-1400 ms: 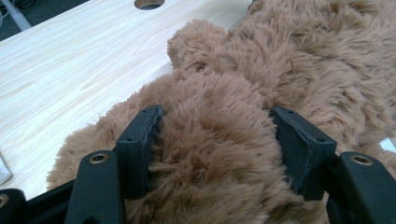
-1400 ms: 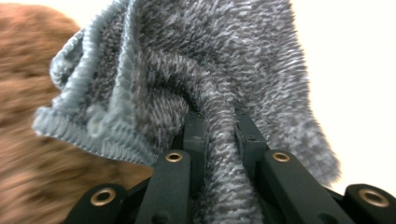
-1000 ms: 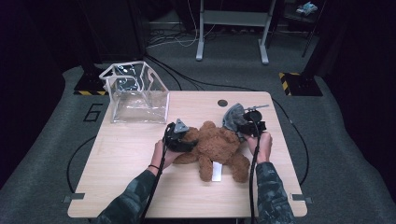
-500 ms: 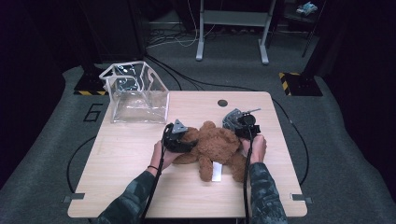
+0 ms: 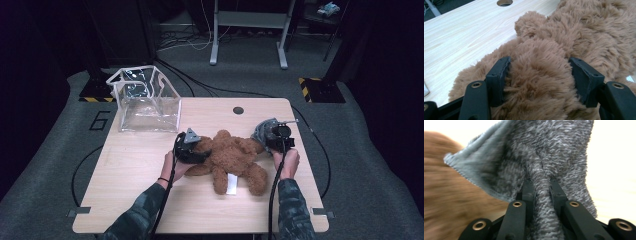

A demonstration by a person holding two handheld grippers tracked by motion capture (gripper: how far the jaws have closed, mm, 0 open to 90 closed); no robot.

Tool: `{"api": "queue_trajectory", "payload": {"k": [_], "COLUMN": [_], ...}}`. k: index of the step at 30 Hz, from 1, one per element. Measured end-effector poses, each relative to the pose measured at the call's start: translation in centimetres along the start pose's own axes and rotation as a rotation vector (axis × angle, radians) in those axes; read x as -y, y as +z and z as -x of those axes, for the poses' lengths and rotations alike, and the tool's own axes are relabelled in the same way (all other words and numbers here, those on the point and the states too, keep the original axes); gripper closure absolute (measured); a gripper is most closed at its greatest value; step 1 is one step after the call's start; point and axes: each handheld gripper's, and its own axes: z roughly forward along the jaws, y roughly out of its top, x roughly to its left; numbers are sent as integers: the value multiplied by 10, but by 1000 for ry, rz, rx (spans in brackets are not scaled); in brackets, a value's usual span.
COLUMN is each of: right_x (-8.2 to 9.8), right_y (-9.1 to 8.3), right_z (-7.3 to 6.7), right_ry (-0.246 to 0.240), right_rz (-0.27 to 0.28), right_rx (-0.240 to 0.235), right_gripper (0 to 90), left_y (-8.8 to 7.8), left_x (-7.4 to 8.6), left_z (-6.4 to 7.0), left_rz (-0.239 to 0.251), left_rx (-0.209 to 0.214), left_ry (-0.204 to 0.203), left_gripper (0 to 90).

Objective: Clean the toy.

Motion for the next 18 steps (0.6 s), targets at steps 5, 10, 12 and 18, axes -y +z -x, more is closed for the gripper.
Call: {"api": "queue_trajectory", "payload": {"k": [5, 10, 12, 18], "right_x": [3, 9, 10, 12], "right_y": [-26, -5, 7, 19], "right_z": [-19, -31, -31, -20], "right_ry": [-89, -139, -146, -108], "right_rz": [31, -38, -48, -57], "right_rx": [-124, -182, -162, -86], "right_gripper": [787, 787, 788, 789], "left_y": [0, 1, 1, 1], "left_x": [-1, -1, -2, -2], "left_z": [0, 1, 1, 1], "left_rz": [-1, -1, -1, -3], "left_rx": [-9, -6, -6, 1], "left_ry": [5, 9, 6, 11], "left_gripper": [366, 366, 366, 366]}}
